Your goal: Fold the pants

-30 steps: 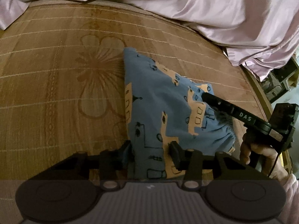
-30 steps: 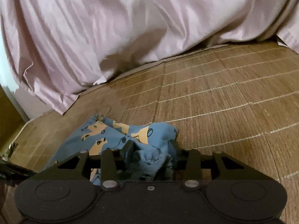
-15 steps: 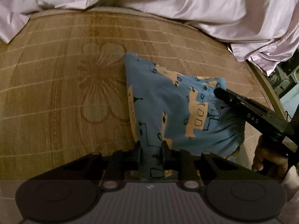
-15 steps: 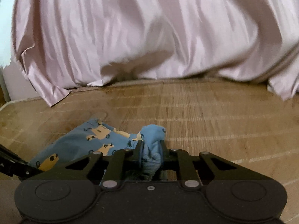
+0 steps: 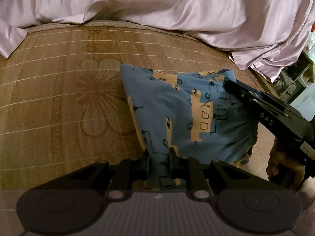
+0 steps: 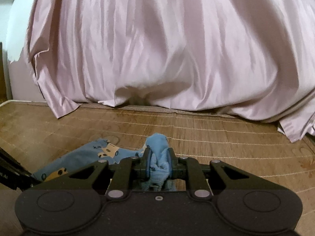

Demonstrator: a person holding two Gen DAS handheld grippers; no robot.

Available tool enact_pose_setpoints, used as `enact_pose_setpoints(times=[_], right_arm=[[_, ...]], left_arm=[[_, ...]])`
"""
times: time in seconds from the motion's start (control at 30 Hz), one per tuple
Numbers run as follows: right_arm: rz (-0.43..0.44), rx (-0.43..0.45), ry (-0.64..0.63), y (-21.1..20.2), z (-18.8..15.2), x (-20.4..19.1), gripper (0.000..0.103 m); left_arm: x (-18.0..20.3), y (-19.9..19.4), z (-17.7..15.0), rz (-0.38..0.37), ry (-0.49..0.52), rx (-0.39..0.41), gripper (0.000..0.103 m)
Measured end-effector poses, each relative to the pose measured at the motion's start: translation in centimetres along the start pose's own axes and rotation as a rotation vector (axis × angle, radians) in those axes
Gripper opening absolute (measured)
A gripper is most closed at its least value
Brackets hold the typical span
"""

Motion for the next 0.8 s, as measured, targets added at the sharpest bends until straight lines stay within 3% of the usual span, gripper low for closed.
enact_pose_setpoints(times=[0.23, 0.33, 0.5, 0.57, 0.63, 0.8], right_arm=[[0.003, 0.030, -0.021, -0.3, 0.7, -0.3, 0.017], [0.019, -0.017, -0.005, 0.3, 0.4, -0.2, 0.017], [0.020, -0.114, 0.118, 1.3, -1.9, 1.3, 0.036], [0.010, -0.137, 0.164, 1.6, -2.8, 2.2, 0.058], [0.015, -0.155, 0.227, 1.9, -3.7, 3.2, 0.072], [0.060, -0.205, 0.359, 2.6, -6.2, 4.9, 0.076]], left_arm=[[0.0, 0.0, 0.3, 0.010, 0.002, -0.008, 0.019], [-0.3, 0.1, 0.3, 0.011, 0.012, -0.006, 0.019], [-0.8, 0.6, -0.5, 0.030, 0.013, -0.037, 0.019], [-1.1, 0.7, -0.7, 0.033, 0.006, -0.043, 0.019], [-1.4, 0.9, -0.9, 0.037, 0.005, -0.052, 0.019], [-1.9, 1.3, -1.2, 0.038, 0.010, -0.073, 0.021]])
Point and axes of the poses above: each gripper's, at about its wrist camera, not at the fingertips, and y roughly the way its jaws point, x to its right, z to its top, the point moved 4 cm from there along y, roughly the way its jaws point, and after that the axes turned 10 degrees about x, right-handed, at the moved point
